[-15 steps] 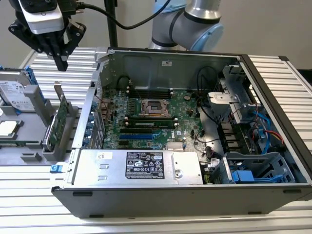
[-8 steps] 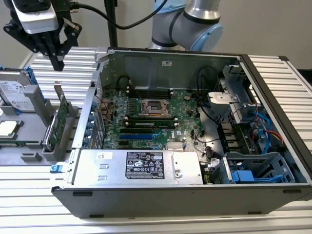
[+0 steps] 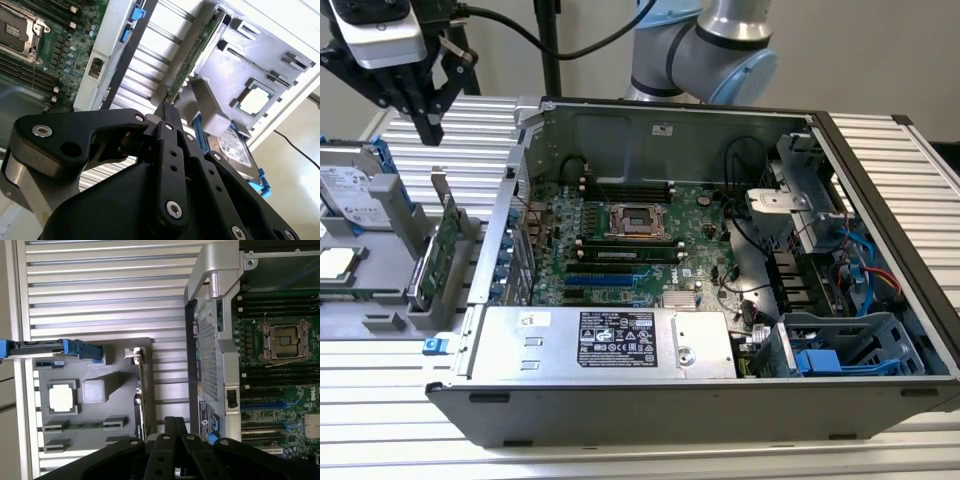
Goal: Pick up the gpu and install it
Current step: 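Reach for the gpu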
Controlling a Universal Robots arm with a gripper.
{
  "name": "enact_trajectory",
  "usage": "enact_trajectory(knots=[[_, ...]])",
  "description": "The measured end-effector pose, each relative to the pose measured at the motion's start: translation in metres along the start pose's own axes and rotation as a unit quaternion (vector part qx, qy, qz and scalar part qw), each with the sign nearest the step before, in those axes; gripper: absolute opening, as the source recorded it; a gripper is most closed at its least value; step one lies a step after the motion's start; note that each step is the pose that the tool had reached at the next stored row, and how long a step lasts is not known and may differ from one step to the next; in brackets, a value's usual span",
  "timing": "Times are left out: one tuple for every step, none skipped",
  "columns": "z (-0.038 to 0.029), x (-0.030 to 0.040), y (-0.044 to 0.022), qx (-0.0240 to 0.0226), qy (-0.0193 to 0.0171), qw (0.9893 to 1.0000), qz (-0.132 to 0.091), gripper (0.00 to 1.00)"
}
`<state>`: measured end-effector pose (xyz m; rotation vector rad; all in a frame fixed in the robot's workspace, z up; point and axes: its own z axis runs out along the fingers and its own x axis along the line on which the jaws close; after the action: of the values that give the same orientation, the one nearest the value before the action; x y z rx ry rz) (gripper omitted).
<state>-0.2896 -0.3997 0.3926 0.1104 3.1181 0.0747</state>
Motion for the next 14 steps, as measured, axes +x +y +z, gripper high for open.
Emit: enact_trajectory(knots=[[0.0000,0.0010,-0.0001,0.0000,0.0000,1.0000,0.000,0.00],[0.0000,0.0019,-0.0002,0.0000,0.0000,1.0000,0.000,0.00],[-0.0001,0.0029,-0.0002,0.0000,0.0000,1.0000,0.000,0.00],[-0.0001,0.0039,-0.0003,0.0000,0.0000,1.0000,0.000,0.00],[-0.0001,0.0050,-0.0004,0.0000,0.0000,1.0000,0.000,0.00],[-0.0001,0.0060,-0.0005,0.0000,0.0000,1.0000,0.000,0.00],[-0.0001,0.0071,-0.0006,0.0000,0.0000,1.0000,0.000,0.00],[-0.0002,0.0082,-0.0007,0.0000,0.0000,1.0000,0.000,0.00],[-0.0002,0.0092,-0.0008,0.0000,0.0000,1.0000,0.000,0.00],[-0.0002,0.0103,-0.0009,0.0000,0.0000,1.0000,0.000,0.00],[-0.0002,0.0115,-0.0010,0.0000,0.0000,1.0000,0.000,0.00],[-0.0003,0.0127,-0.0011,0.0000,0.0000,1.0000,0.000,0.00],[-0.0003,0.0141,-0.0012,0.0000,0.0000,1.0000,0.000,0.00],[-0.0004,0.0154,-0.0013,0.0000,0.0000,1.0000,0.000,0.00]])
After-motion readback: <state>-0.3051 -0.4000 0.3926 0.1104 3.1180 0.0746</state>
